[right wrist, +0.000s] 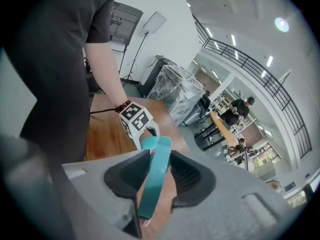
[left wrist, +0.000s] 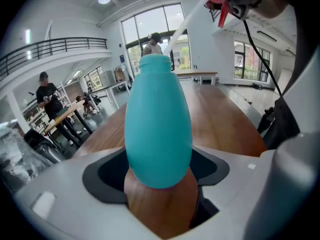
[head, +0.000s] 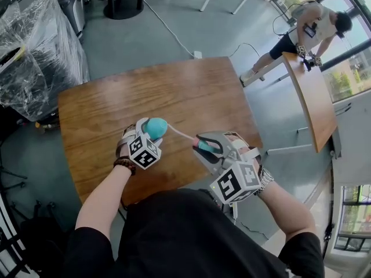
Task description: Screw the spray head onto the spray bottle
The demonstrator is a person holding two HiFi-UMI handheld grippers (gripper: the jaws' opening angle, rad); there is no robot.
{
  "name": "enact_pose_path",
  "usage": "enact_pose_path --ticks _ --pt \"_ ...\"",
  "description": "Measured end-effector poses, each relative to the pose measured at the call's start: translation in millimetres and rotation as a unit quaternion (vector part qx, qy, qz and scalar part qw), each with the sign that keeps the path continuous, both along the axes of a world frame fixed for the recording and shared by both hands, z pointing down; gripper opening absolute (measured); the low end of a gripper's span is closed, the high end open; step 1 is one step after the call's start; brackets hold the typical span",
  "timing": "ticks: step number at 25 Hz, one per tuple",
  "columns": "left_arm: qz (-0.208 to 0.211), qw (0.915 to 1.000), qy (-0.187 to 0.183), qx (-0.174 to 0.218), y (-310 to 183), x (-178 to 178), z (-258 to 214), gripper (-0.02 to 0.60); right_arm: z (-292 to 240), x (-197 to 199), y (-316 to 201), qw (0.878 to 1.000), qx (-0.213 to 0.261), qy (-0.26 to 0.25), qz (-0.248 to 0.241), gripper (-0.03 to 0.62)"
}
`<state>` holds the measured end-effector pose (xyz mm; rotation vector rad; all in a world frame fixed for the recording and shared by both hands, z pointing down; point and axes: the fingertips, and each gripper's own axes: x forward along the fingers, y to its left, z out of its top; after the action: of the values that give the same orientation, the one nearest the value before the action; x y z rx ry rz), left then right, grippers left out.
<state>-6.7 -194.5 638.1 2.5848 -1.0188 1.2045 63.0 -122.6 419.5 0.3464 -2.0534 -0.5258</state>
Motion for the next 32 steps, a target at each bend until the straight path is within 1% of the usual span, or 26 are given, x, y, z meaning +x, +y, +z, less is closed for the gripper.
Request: enact_pose_path --ticks 4,8,12,16,22,29,32 --pt "0.030 0.9983 -0.050 0.004 13 -3 -1 0.403 -6 -7 9 1.000 -0.008 0.013 -0.017 0.123" --pt "0.061 0.9940 -0.086 0.029 24 -3 -9 0.402 4 -8 15 0.999 -0.022 0.027 -0.026 0.123" --pt "0.088 0.9884 -0.112 0.053 31 5 -25 0.400 19 -11 20 0.998 -0.039 0.044 -0.031 0.123" --pt "0.121 0.9819 -0.130 0.065 44 20 -40 0.397 36 -14 21 0.996 -0.045 0.062 -0.036 0.123" --pt "0.146 0.9775 -0.142 0.055 58 34 -53 0.394 57 -14 23 0.993 -0.047 0.090 -0.054 0.123" --pt "0.162 0.9720 -0.160 0.056 66 38 -58 0.393 63 -16 27 0.990 -0.043 0.112 -0.076 0.123" --pt "0.161 0.9715 -0.163 0.062 66 37 -61 0.391 62 -15 27 0.988 -0.038 0.119 -0.086 0.123"
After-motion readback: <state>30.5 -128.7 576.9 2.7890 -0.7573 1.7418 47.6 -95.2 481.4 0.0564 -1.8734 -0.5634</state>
